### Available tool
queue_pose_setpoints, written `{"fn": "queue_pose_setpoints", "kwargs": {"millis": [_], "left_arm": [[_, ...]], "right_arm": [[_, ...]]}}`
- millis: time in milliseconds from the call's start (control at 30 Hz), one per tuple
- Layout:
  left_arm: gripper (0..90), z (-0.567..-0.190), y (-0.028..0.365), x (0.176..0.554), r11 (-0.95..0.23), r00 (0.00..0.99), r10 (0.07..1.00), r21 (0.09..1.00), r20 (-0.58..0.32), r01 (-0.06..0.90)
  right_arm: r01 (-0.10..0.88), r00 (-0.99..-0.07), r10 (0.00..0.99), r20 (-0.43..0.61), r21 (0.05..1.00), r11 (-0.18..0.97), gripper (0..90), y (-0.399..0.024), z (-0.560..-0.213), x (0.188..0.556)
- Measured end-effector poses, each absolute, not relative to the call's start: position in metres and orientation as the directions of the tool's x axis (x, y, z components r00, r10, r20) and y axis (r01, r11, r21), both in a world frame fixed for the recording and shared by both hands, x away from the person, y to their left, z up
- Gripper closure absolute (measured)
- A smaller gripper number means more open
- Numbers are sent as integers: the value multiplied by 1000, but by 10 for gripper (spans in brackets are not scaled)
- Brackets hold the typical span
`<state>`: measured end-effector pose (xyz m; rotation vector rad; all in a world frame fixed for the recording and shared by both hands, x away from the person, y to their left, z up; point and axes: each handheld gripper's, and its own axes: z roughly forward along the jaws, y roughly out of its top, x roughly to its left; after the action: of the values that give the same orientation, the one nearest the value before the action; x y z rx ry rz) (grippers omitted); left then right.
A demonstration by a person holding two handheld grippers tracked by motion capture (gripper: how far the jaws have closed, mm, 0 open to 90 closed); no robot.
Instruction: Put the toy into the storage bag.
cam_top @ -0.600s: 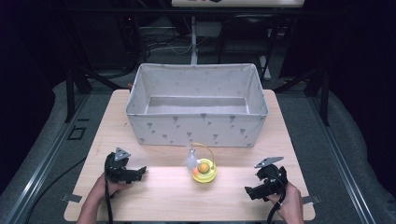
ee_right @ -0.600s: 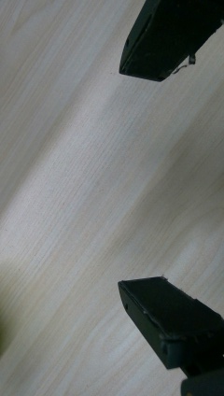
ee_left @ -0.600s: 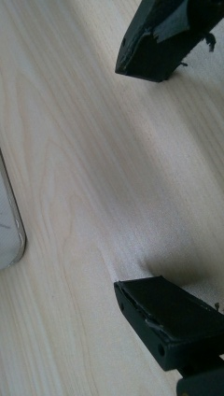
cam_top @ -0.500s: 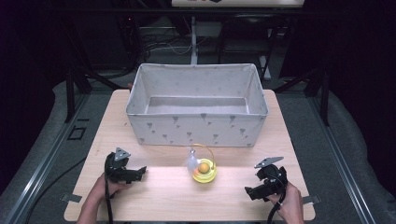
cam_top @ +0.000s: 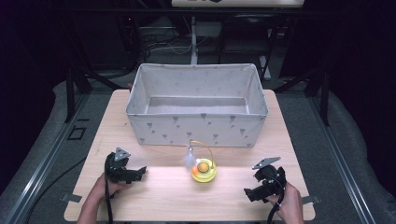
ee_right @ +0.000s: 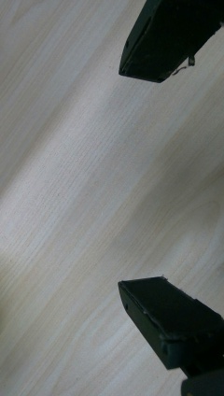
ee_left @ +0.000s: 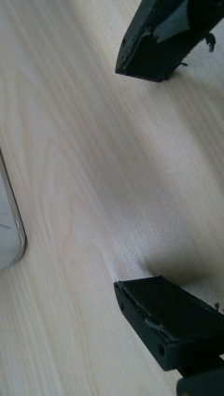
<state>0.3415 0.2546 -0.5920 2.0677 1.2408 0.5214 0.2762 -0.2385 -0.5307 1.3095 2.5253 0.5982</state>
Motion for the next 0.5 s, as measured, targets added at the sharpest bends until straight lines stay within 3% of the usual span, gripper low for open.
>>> {"fn": "queue_pose_setpoints", "kwargs": {"millis": [500], "left_arm": [[1, -592, 255, 342, -334, 473, 881, 710, 2, 619]], "right_arm": [[704, -597, 801, -48, 448, 551, 1, -225, -521, 273]]}}
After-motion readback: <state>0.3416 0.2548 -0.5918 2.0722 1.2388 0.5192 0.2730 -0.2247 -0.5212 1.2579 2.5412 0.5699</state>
